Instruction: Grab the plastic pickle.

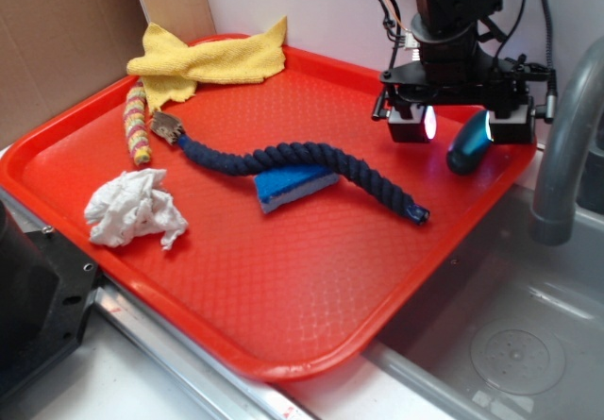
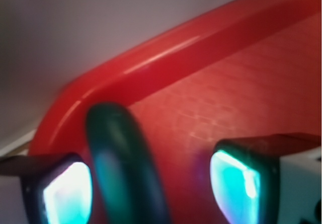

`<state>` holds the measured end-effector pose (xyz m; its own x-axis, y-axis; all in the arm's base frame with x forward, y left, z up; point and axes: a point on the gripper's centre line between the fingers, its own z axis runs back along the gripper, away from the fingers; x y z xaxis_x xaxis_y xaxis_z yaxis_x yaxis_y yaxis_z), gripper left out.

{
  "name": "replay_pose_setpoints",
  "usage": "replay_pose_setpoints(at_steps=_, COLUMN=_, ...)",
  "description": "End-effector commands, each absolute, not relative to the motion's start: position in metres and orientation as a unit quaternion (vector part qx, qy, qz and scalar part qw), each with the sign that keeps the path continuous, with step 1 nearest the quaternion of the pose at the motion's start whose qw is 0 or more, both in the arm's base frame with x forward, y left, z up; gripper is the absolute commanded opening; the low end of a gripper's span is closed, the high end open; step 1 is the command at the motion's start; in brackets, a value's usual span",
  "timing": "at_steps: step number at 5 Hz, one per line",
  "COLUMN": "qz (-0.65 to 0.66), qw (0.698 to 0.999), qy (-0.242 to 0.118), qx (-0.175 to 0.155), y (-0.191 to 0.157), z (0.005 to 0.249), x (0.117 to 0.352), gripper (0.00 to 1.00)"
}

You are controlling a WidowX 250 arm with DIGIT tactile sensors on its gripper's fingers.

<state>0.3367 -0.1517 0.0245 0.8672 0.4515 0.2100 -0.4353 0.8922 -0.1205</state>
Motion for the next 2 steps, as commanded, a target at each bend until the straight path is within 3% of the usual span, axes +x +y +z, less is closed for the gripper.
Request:
replay_pose_setpoints(at_steps=1, qz=0.244, qw=0.968, qy=-0.037, qx=-0.049, y=-0.116, z=0.026, x=0.305, gripper=0.0)
replay_pose_setpoints(at_steps=2, qz=0.242, qw=0.968, qy=-0.04, qx=-0.045, y=-0.109, z=0.042, x=0.287, gripper=0.0)
